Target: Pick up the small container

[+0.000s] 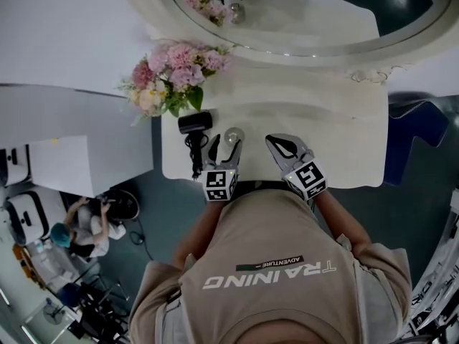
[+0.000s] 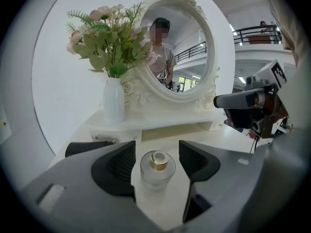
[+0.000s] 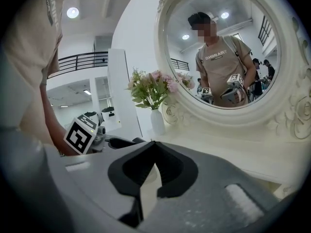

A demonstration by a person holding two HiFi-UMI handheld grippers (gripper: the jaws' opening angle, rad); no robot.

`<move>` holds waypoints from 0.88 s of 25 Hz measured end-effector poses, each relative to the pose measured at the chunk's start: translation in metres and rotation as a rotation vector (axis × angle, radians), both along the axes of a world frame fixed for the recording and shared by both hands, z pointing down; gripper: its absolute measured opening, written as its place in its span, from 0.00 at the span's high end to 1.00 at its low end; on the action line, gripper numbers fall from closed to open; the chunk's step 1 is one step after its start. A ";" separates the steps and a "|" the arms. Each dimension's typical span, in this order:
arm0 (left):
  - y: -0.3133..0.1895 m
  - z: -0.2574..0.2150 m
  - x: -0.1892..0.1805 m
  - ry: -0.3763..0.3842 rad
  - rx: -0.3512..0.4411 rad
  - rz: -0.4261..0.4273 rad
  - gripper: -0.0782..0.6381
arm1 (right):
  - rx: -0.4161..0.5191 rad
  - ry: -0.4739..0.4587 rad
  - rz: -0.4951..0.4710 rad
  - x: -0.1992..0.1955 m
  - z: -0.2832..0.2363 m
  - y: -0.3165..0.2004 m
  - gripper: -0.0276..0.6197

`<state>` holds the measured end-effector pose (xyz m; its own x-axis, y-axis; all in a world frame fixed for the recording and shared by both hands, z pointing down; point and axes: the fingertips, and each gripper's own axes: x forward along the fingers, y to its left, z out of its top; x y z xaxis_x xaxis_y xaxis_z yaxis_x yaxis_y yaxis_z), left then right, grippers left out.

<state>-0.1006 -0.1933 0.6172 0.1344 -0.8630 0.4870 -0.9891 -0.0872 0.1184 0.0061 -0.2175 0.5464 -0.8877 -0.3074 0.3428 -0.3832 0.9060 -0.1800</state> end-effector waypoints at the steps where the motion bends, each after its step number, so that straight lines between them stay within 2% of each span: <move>1: -0.001 0.004 -0.001 -0.007 -0.005 0.002 0.45 | 0.002 0.004 0.003 0.002 0.001 0.000 0.95; 10: -0.012 0.061 0.002 -0.047 -0.044 0.118 0.34 | -0.004 0.048 0.064 0.010 0.004 0.000 0.95; 14: -0.020 0.084 0.011 -0.063 -0.079 0.159 0.35 | -0.002 0.061 0.108 0.018 0.002 -0.003 0.95; 22: -0.031 0.099 0.016 -0.117 -0.068 0.177 0.39 | -0.015 0.095 0.174 0.034 0.003 -0.002 0.95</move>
